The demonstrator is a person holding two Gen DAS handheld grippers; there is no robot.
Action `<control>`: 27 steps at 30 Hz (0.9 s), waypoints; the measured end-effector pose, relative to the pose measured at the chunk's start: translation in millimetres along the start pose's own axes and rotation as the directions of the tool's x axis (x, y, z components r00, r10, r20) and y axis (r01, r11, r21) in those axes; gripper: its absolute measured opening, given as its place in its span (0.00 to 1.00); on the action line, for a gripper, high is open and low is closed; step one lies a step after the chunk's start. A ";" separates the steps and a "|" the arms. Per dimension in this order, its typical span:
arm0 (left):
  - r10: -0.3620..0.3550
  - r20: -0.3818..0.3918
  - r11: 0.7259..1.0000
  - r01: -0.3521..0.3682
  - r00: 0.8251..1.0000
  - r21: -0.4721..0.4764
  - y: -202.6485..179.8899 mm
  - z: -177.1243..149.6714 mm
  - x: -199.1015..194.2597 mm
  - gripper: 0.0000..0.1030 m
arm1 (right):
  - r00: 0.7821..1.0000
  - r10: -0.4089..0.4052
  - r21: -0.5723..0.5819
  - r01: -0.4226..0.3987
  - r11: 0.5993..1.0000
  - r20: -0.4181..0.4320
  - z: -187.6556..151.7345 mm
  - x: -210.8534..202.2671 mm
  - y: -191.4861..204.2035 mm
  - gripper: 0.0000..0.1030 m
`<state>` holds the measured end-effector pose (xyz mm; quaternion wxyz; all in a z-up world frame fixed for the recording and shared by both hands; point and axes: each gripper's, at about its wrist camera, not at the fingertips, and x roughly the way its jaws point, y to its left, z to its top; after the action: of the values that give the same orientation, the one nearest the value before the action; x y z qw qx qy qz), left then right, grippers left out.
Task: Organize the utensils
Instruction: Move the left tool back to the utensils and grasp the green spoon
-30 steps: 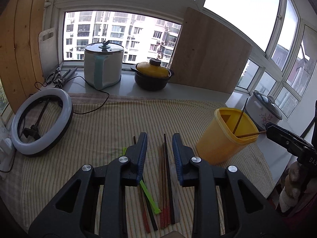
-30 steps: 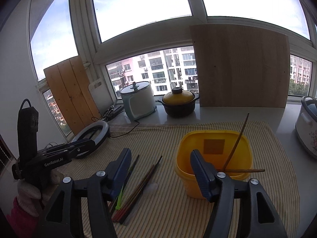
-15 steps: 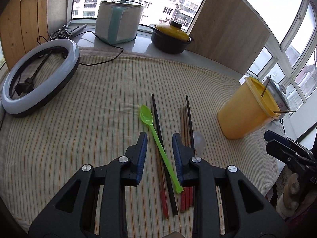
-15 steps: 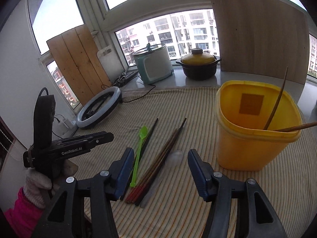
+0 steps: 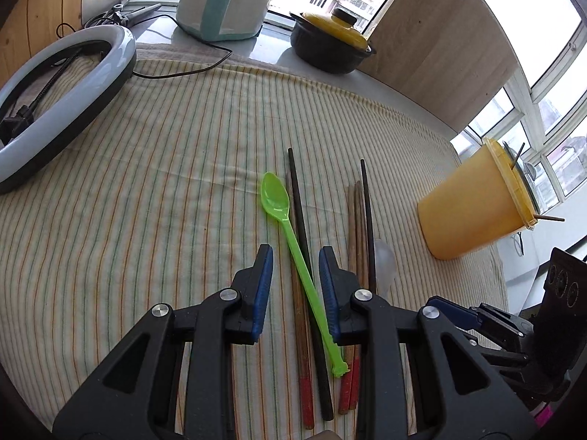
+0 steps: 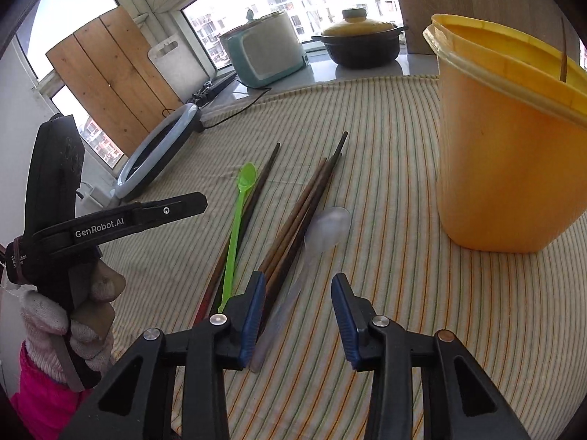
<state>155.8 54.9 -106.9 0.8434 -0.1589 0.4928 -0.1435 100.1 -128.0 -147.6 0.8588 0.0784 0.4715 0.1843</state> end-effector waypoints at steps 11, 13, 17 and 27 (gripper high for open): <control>0.007 -0.077 0.998 -0.012 0.997 -0.059 10.2 15.0 40.3 0.24 | 1.000 -0.012 0.016 0.013 1.000 -0.021 5.0 22.9 0.9 0.34; 0.008 -0.082 0.998 -0.013 0.997 -0.068 11.3 17.5 43.9 0.24 | 1.000 -0.014 0.015 0.015 1.000 -0.027 6.9 26.5 0.8 0.32; 0.010 -0.081 0.998 -0.015 0.997 -0.059 10.3 19.8 48.1 0.24 | 0.999 0.001 0.039 0.000 0.999 -0.038 8.9 31.4 -3.4 0.31; 0.015 -0.056 0.998 -0.018 0.998 -0.058 13.5 21.3 51.7 0.10 | 0.999 0.007 0.076 -0.005 0.997 -0.033 14.9 42.7 -5.9 0.28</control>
<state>200.1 49.2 -143.1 0.8255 -0.1751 0.5215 -0.1264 134.8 -116.1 -174.7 0.8468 0.1095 0.4920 0.1700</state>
